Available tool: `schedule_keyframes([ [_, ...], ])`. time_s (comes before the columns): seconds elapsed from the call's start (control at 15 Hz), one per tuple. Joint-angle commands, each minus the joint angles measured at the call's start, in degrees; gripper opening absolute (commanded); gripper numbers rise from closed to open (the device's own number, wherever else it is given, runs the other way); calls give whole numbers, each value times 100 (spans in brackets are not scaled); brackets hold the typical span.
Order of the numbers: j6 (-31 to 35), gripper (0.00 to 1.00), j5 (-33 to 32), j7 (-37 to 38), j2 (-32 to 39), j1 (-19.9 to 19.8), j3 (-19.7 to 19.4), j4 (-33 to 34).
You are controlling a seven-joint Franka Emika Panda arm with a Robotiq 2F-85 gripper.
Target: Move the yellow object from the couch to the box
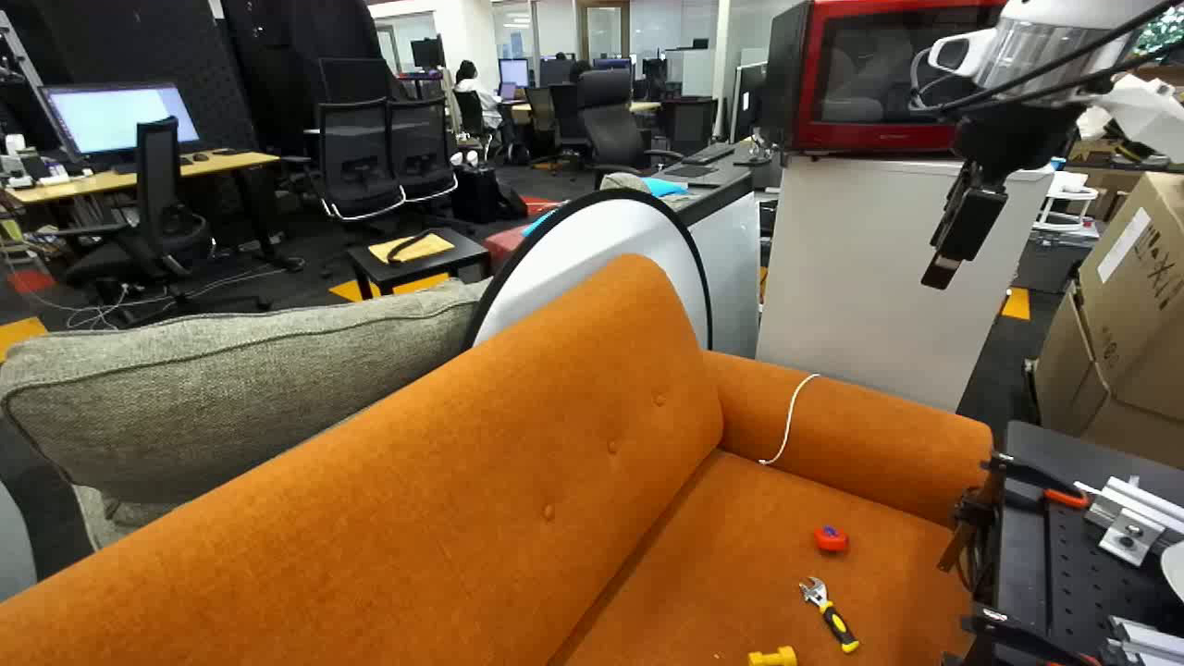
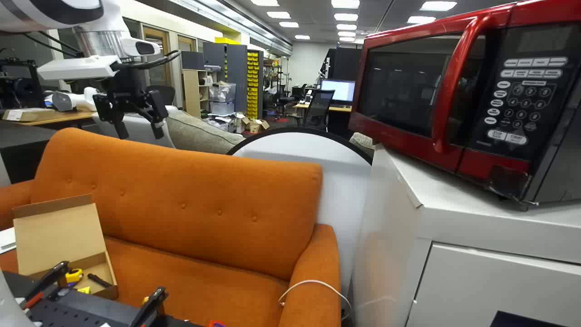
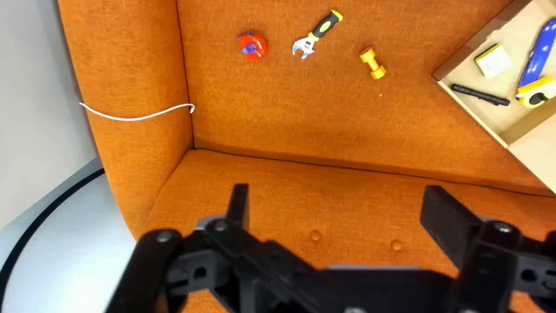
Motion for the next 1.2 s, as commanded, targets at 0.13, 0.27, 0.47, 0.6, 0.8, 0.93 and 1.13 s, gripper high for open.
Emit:
schedule_keyframes([
  [0.13,-35,100,-39,33,8,48,-45,-5],
  [0.27,-35,100,-39,33,8,48,-45,-5],
  [0.47,-36,100,-39,33,8,48,-45,-5],
  [0.6,-47,100,-63,13,39,50,-34,-5],
  [0.8,-77,100,338,-262,289,371,-229,48],
  [0.93,166,100,506,-402,612,609,-208,56],
  [1.13,496,100,721,-569,1395,967,-130,219],
])
